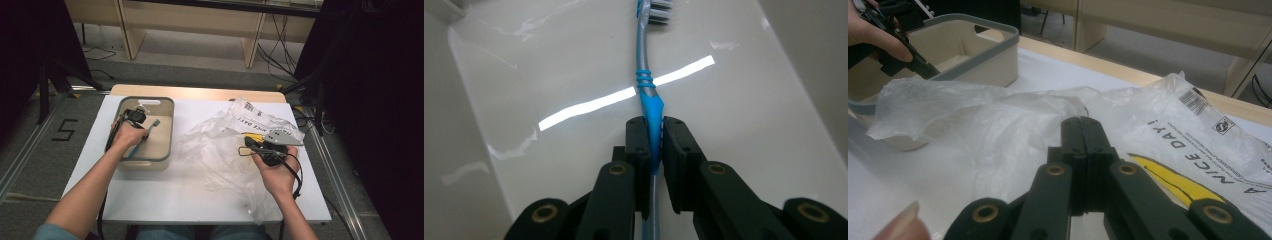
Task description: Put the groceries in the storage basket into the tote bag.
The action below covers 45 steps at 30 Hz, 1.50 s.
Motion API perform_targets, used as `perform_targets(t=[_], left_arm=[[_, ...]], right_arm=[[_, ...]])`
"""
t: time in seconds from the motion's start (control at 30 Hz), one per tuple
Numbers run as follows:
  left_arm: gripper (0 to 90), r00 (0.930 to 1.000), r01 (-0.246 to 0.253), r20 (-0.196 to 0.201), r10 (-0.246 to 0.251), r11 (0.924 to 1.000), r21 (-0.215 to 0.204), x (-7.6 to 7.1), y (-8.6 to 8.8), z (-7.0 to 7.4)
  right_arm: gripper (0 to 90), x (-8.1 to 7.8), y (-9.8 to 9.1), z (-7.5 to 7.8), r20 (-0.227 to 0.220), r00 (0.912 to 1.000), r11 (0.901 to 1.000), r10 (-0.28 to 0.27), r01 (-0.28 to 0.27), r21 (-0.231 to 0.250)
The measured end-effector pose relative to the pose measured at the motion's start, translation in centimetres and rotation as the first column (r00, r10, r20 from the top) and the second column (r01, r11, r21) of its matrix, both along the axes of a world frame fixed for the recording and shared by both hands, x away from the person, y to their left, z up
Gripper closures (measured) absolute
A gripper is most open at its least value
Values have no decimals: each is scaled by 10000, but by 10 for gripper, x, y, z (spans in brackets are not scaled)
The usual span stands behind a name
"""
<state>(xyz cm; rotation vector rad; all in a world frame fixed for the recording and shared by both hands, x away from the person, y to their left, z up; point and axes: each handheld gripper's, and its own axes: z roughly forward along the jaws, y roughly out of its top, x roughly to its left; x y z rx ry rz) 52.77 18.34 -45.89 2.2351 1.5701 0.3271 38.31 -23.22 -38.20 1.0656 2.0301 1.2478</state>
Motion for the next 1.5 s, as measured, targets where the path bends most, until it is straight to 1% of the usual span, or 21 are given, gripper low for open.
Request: perform_targets(t=[0.07,0.3,0.33,0.43,0.53,0.63,0.7,0.8,0.9,1.0,1.07,1.13,1.2,1.37,1.5], left_arm=[[822,10000,8,0,-8,9999,-113,0,-1,1],[819,10000,25,-12,-26,9999,-159,0,0,1],[816,9999,80,-72,-81,9999,-89,0,0,1],[769,9998,68,-204,-67,10000,55,-1,1,-1],[719,9992,-13,-389,16,10000,86,-2,3,0],[707,9989,70,-473,-63,9999,147,-3,3,2],[710,9987,114,-506,-102,9996,242,-3,3,3],[723,9977,170,-665,-146,9992,360,-3,3,2],[747,9965,266,-800,-234,9989,394,-2,2,2],[755,9933,414,-1098,-353,9977,537,-1,2,3],[765,9914,407,-1266,-340,9979,504,0,2,3],[779,9904,364,-1349,-302,9984,441,0,2,3],[814,9889,394,-1448,-327,9983,437,1,2,3],[827,9874,316,-1566,-238,9984,477,3,1,4],[833,9877,248,-1558,-167,9984,503,3,0,4]], right_arm=[[900,0,0,0,-14,10000,10000,-6,6,1],[900,0,0,0,0,10000,10000,2,-2,1],[900,0,0,0,-8,10000,10000,5,-5,6],[900,0,-1,0,-1,10000,10000,28,-28,9],[900,0,-1,0,-6,10000,10000,17,-17,4],[900,0,0,0,-17,10000,10000,7,-7,11],[900,0,0,0,-7,10000,10000,3,-3,14],[900,0,0,0,-8,10000,10000,4,-4,8],[900,0,-1,0,-21,10000,10000,21,-21,21],[900,0,-1,0,-19,10000,10000,11,-11,21],[900,0,0,0,-24,10000,10000,13,-13,23],[900,0,0,0,-18,10000,10000,33,-33,33],[900,0,-1,0,-9,10000,10000,27,-27,57],[900,0,-1,1,6,10000,9999,17,-17,114],[900,0,-1,1,7,10000,9999,6,-6,128]])
